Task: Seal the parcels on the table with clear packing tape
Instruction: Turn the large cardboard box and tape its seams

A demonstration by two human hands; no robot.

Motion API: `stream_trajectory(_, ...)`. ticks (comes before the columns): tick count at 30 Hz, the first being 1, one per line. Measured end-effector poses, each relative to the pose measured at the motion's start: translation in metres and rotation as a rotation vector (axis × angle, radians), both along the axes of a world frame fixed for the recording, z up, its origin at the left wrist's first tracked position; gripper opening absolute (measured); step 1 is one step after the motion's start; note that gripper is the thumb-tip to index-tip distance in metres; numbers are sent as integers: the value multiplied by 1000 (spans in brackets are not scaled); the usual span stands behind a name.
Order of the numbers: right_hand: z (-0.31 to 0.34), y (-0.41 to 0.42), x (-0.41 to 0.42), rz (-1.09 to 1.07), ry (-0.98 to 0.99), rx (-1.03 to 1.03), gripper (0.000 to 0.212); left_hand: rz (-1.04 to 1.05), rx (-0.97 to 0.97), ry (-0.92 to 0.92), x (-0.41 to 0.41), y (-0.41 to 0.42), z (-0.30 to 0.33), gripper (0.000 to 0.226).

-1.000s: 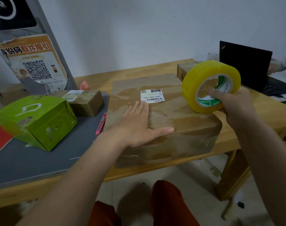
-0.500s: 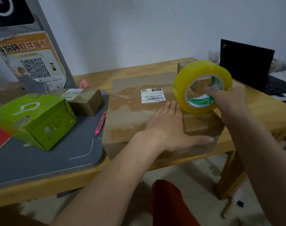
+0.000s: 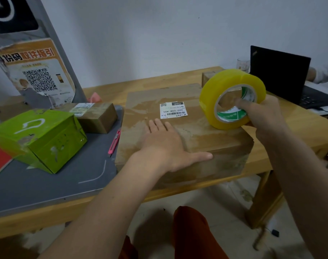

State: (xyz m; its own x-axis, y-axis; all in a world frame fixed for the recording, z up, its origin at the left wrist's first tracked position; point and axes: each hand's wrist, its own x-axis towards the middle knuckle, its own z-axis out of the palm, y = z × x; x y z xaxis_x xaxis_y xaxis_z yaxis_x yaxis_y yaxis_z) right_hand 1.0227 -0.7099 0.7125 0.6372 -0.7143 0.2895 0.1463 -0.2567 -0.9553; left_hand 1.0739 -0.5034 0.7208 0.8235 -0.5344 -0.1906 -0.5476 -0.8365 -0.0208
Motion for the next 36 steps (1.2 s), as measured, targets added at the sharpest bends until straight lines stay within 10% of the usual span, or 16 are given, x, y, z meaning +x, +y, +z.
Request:
stream_trajectory(7, -9, 0, 0, 16, 92, 39, 23, -306, -143, -4, -2, -38, -7, 126)
stream_trajectory(36, -25, -58, -38, -7, 92, 296, 21, -249, -125, 46, -1, -40, -9, 106)
